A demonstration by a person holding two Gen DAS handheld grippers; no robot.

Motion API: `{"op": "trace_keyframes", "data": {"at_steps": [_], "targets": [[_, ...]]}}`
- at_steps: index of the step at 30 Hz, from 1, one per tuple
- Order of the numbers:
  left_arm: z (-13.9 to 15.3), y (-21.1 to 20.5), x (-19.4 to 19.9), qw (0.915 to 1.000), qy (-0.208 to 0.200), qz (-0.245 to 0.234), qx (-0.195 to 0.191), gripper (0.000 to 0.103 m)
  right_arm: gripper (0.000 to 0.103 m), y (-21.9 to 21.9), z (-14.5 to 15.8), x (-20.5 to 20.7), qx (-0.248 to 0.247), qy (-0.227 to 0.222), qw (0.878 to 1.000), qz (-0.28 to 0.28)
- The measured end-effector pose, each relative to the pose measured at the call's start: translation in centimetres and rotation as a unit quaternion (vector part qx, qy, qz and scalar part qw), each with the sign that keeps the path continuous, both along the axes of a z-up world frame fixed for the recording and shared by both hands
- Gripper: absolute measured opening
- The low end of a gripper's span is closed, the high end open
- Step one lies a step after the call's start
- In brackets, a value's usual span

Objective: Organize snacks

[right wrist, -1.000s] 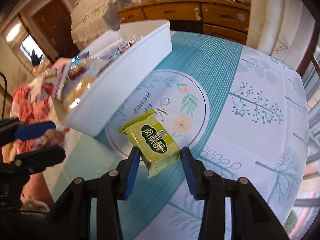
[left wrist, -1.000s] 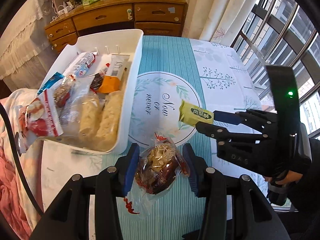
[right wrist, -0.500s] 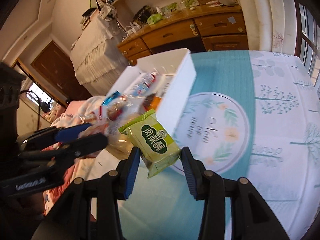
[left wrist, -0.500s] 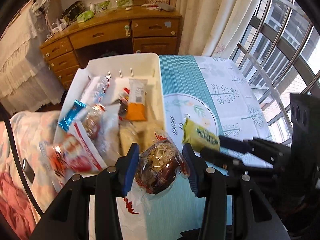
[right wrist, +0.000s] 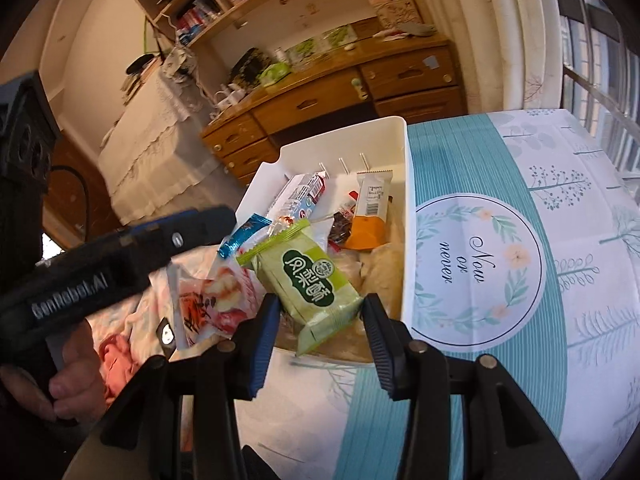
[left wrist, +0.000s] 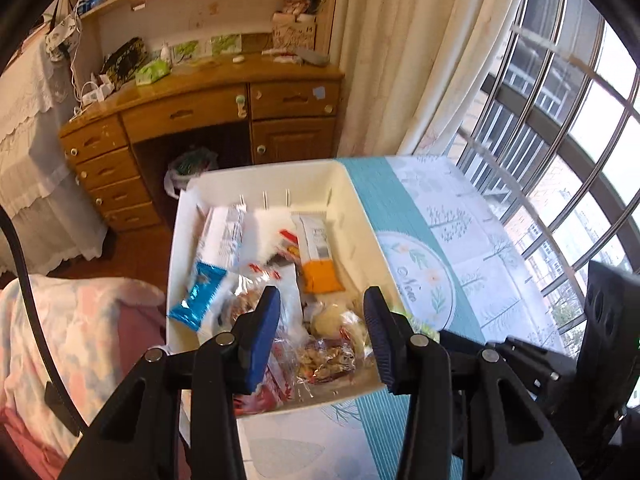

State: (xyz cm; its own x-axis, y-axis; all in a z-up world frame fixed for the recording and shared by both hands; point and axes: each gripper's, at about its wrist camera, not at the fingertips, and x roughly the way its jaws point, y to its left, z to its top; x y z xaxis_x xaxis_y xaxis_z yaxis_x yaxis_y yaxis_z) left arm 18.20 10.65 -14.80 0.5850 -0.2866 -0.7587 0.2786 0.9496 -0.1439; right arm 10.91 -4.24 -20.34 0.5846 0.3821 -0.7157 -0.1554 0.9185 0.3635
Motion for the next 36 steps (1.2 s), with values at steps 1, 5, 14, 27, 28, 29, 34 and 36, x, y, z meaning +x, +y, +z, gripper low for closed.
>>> {"op": "trace_keyframes", "data": {"at_steps": [1,5,14,27,28,29,34,36], "targets": [[0.3,0.3,0.0,1.0000,-0.001,0.000,-0.004,0.045,0.046,0.2,0.2,-0.1,-0.003,0.000,1.000,-0.005],[1.5,1.1,-1.1,0.9998,0.001,0.013,-0.016,0.066,0.058,0.1,1.6,-0.8,-0.012,-0.010,1.000,-0.015],[2.9,-0.4,-5.5,0.9962,0.041,0.077,-0.010,0.079,0.084,-3.5,5.4,-4.8,-0.034,-0.029,0.999,-0.017],[1.3,-4.9,-17.1,0.9781,0.091,0.186,-0.022,0.083,0.098,-14.2,5.0,-13.1,-0.058,0.057,0.996,-0.032],[1.1,-5.1,-17.5,0.9771,0.095,0.189,-0.024,0.083,0.098,-14.7,4.9,-13.5,-0.059,0.063,0.996,-0.034],[1.0,-5.2,-18.3,0.9760,0.100,0.192,-0.025,0.083,0.098,-15.1,4.8,-13.9,-0.061,0.068,0.995,-0.034],[2.2,-6.5,-20.8,0.9773,0.099,0.188,0.002,0.083,0.098,-16.2,5.7,-16.0,-0.084,0.084,0.993,-0.026],[3.4,-7.2,-21.2,0.9789,0.086,0.184,0.016,0.084,0.098,-16.5,6.4,-16.8,-0.087,0.084,0.992,-0.022]]}}
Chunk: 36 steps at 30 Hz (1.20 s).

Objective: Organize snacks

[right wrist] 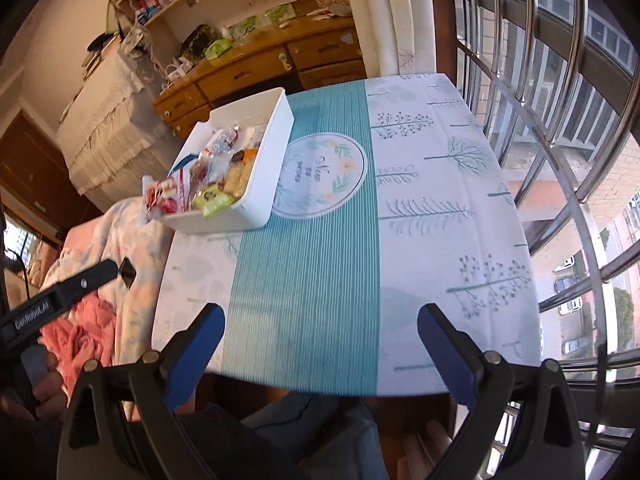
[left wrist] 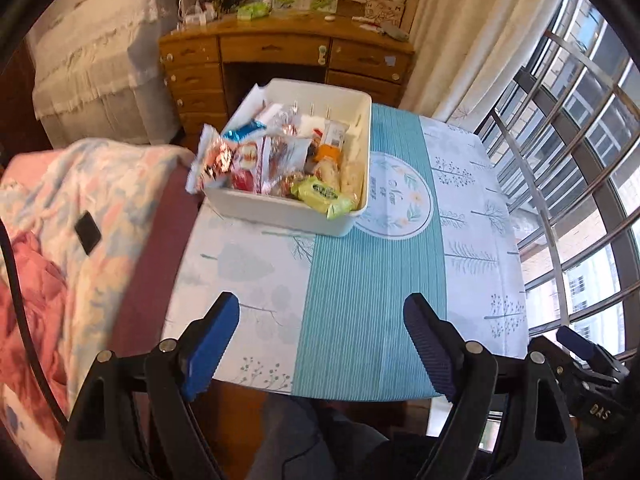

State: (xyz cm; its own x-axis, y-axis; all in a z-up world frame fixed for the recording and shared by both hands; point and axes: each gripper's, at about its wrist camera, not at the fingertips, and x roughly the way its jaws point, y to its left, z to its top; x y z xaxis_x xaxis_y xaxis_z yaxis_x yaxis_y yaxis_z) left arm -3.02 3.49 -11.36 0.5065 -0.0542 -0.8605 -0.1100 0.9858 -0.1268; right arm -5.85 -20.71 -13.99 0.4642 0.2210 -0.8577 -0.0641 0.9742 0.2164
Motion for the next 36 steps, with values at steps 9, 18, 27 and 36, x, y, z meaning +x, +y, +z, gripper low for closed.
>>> {"op": "trace_keyframes", "data": {"at_steps": [9,18,27,36], "targets": [[5.4,-1.5,-0.7,0.9982,-0.055,-0.014,-0.018,0.102,0.098,0.1,4.5,-2.4,-0.019,-0.021,0.999,-0.021],[4.6,-3.6,-2.3,0.9974,-0.068,-0.021,-0.001,0.102,0.103,0.8,5.5,-3.7,-0.029,-0.075,0.996,-0.038],[4.4,-5.2,-2.4,0.9956,-0.086,-0.020,0.031,0.102,0.103,0.2,5.2,-4.1,-0.040,-0.087,0.993,-0.065],[5.3,-6.2,-1.8,0.9927,-0.100,-0.034,0.058,0.102,0.103,-0.1,5.5,-3.8,-0.044,-0.087,0.993,-0.073]]}}
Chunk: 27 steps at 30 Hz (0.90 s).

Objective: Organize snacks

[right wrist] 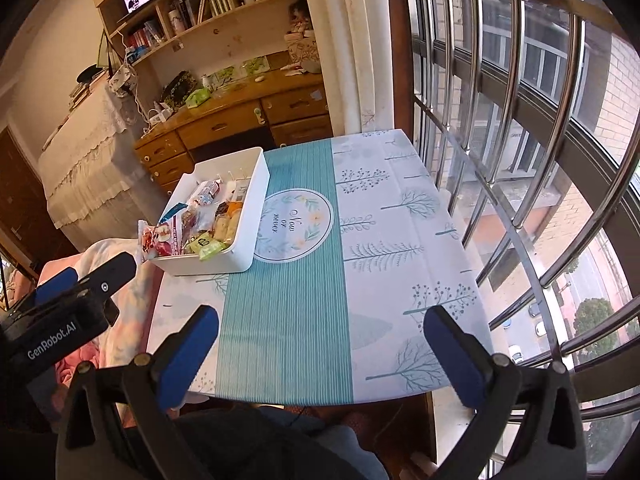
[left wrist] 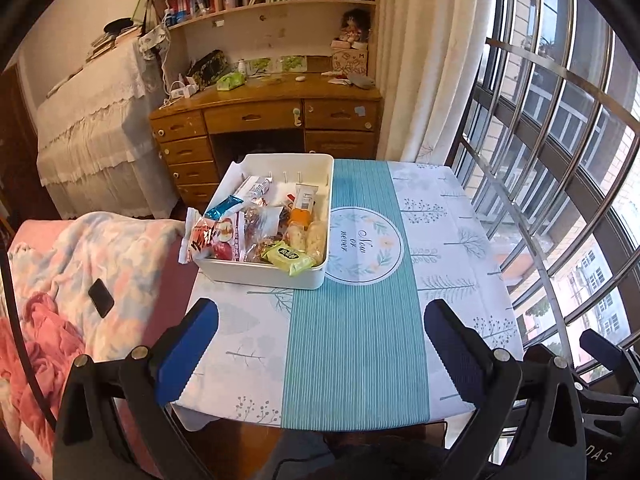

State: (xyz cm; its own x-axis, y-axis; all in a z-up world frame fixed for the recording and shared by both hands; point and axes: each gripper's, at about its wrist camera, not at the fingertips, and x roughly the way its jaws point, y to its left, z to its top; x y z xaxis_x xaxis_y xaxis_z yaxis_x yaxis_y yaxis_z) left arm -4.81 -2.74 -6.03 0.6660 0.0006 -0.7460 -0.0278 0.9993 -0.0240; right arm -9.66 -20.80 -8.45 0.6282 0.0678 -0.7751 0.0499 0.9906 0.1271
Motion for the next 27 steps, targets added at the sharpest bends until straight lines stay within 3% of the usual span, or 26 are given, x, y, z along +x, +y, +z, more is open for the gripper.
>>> {"op": "trace_keyframes", "data": {"at_steps": [27], "targets": [[0.21,-0.44,-0.52,0.9999,-0.006,-0.007,0.008,0.102,0.103,0.37,-0.16,-0.38,-0.007,0.006,1.000,0.007]]}}
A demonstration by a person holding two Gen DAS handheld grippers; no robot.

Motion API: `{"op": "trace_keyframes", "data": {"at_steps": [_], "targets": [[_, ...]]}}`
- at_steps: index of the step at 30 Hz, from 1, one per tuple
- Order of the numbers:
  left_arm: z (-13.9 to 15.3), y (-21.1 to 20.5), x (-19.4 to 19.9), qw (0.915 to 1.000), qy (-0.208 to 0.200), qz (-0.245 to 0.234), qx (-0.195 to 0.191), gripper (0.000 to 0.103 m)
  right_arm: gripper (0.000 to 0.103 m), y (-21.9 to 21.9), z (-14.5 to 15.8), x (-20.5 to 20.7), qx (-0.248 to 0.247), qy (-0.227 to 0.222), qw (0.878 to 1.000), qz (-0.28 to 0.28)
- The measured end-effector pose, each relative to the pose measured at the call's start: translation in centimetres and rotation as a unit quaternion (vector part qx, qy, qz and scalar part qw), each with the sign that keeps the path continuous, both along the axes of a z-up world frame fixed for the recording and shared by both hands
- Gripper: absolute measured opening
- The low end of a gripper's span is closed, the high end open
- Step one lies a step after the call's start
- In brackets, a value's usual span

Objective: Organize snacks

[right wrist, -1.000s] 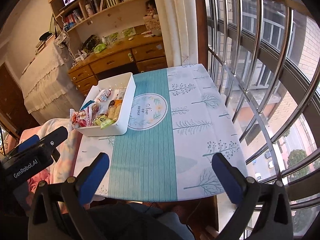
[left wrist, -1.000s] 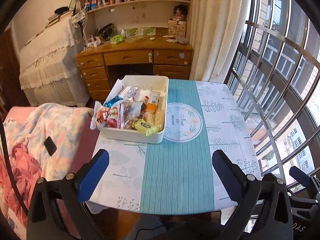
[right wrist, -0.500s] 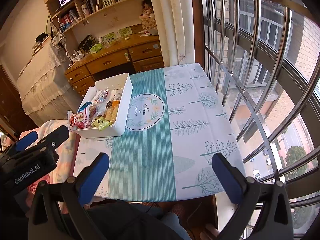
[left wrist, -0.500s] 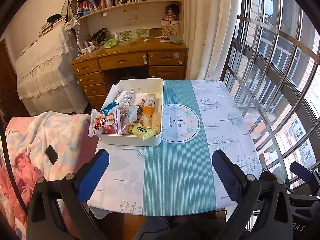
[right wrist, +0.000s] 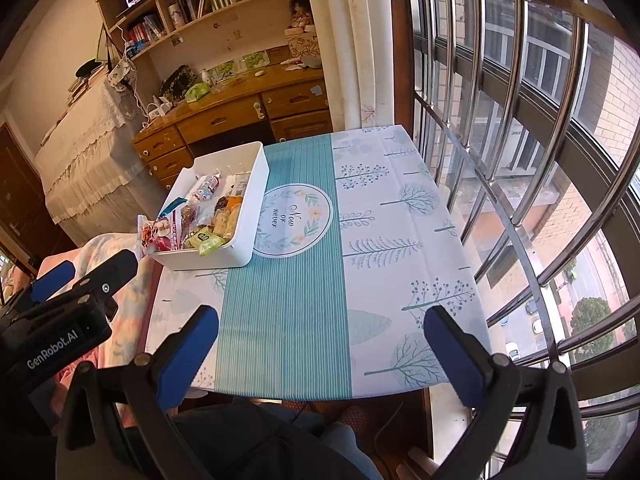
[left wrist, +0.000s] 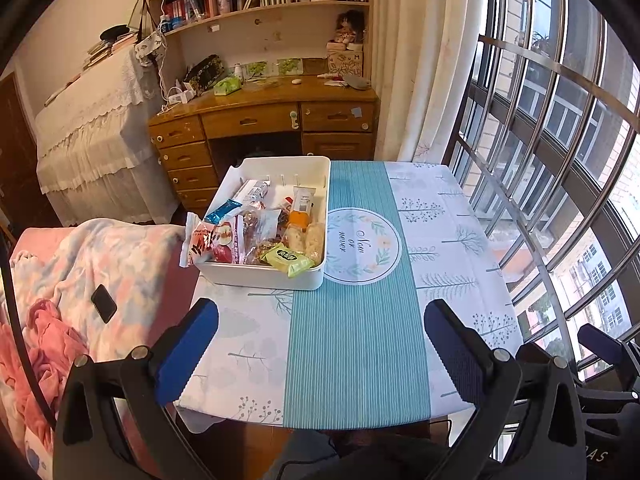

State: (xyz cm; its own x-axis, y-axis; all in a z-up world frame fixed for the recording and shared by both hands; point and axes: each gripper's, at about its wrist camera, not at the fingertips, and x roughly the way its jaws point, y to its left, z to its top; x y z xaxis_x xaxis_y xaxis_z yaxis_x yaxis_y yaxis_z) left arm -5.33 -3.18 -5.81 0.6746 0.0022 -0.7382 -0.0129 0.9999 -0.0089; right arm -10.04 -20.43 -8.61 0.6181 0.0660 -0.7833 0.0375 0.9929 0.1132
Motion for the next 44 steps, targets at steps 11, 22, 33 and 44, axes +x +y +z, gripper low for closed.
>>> {"op": "trace_keyframes", "data": {"at_steps": [11,22,33,44], "targets": [[0.1,0.0,-0.2,1.0000,-0.002,0.002,0.000,0.102,0.103,0.1,0.1,0.0,0.000,0.000,1.000,0.001],[0.2,-0.2,-0.2,1.0000,-0.001,0.003,0.002,0.102,0.103,-0.1,0.1,0.3,0.001,0.007,1.000,-0.001],[0.3,-0.6,0.1,1.0000,0.001,0.002,0.003,0.102,0.103,-0.4,0.0,0.5,0.002,0.009,1.000,-0.001],[0.4,-0.8,0.2,1.0000,0.001,0.002,0.004,0.102,0.103,-1.1,-0.3,0.7,0.004,0.011,1.000,-0.002]]}}
